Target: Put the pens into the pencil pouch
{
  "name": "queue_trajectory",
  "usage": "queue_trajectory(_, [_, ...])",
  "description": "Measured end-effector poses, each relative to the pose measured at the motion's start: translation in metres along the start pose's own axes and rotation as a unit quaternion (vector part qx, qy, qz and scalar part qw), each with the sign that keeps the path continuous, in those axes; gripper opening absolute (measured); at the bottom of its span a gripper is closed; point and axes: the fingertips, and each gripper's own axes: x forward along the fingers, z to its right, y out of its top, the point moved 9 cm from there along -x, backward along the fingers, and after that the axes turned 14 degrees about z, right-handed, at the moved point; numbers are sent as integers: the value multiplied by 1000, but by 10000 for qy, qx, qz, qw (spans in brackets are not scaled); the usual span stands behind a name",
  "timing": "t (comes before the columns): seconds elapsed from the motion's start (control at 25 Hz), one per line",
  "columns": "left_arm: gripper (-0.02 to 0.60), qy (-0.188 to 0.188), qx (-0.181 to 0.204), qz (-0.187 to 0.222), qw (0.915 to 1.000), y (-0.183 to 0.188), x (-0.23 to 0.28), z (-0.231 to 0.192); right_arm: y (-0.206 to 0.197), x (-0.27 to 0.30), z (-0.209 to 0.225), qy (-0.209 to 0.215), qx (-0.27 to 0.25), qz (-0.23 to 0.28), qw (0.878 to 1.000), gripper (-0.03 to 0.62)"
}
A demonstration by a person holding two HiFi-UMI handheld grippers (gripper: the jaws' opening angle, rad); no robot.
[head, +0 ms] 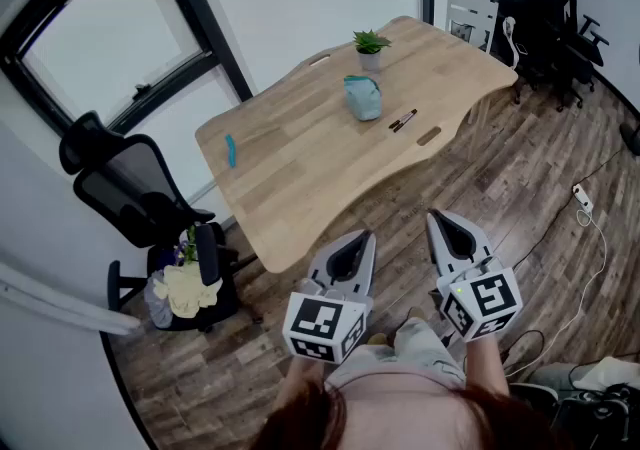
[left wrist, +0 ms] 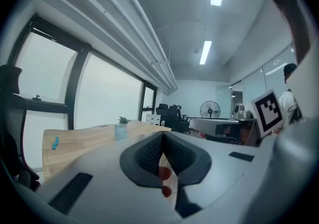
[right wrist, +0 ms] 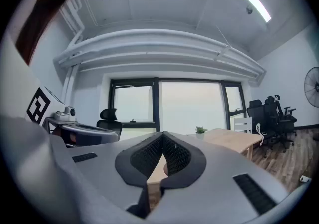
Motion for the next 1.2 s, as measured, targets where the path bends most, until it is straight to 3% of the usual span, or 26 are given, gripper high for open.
queue_trajectory(0.44, [2, -135, 56, 10, 9999, 0, 29, 2, 0, 7, 20, -71, 98, 20, 9999, 0])
queue_trajectory(0.8, [2, -30, 126, 39, 9999, -5, 79, 13, 0, 22, 75, -102, 520, 35, 9986, 0])
queue_trajectory(1.2, [2, 251, 174, 16, 9995, -12, 132, 24, -5, 50, 131, 235, 609, -23, 9979, 0])
